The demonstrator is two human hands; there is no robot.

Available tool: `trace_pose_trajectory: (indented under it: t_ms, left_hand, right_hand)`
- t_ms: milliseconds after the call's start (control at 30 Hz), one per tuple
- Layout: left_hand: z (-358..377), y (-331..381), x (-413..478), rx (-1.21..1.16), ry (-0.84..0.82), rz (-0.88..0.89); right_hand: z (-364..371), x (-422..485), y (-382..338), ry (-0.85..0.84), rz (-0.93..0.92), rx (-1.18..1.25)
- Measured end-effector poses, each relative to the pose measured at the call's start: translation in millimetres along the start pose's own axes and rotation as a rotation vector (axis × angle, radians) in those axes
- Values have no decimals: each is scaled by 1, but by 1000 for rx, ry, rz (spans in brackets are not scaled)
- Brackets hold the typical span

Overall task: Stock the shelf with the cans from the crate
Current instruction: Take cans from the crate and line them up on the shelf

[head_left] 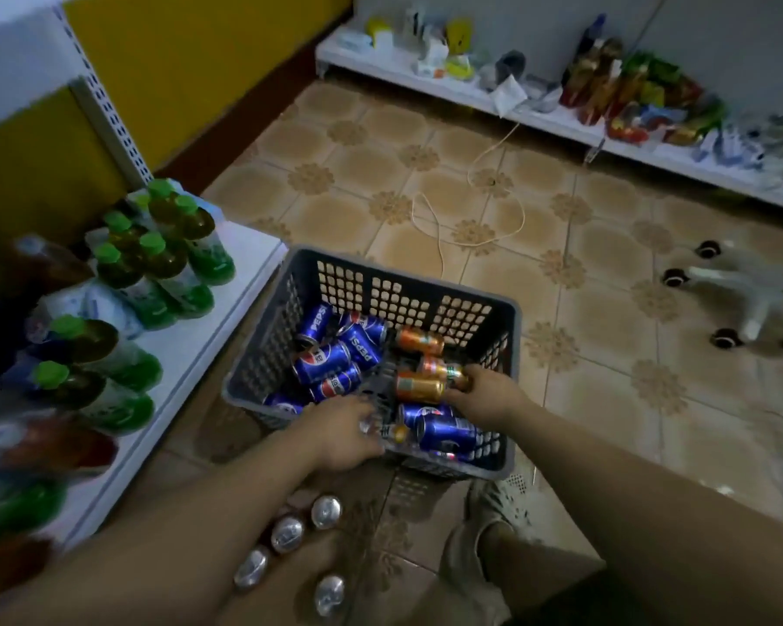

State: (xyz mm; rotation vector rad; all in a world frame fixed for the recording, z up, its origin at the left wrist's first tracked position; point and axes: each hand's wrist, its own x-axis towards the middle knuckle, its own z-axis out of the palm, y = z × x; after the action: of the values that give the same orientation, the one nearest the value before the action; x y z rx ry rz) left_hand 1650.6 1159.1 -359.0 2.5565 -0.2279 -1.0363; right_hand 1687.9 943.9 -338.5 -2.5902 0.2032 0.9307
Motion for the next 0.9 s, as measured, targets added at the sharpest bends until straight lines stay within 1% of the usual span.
trace_pose_trajectory:
  t_ms: [167,300,400,467,533,600,633,667,733,800,833,900]
  left_hand:
    - [36,-10,97,-63,-141,-24]
    - [61,-20,158,19,-220,12]
    - [73,-31,190,18,-269,25]
    - [79,-37,204,-14,-312,20]
    - [83,-42,209,-27,-346,13]
    - [83,-46,207,-50,-352,12]
    - [81,-47,204,-82,-347,9]
    - [78,-48,199,-117,-343,-2]
    - [69,-45,185,-201,-323,-20]
    - [54,-38,162,-336,-277,-44]
    - [46,-33,151,-424,-245,-41]
    - [29,-23,128,-593,-171,-41]
  right_hand:
    - [48,86,45,-132,43,-63]
    - [85,141,70,-270,51,-157]
    - [114,178,83,-365,-7,-324]
    - [130,194,87,-397,-68,-434]
    - [138,204,89,-400,-116,-497]
    - [138,209,91,-375,-160,-490]
    - [135,208,92,-365,-166,-438]
    - [129,205,91,-362,-155,-336]
    - [113,192,82,-346,-133,-22]
    - [92,168,60,-286,-122,311]
    - [83,156,47,-246,-124,452]
    - [66,133,20,-172,-136,661]
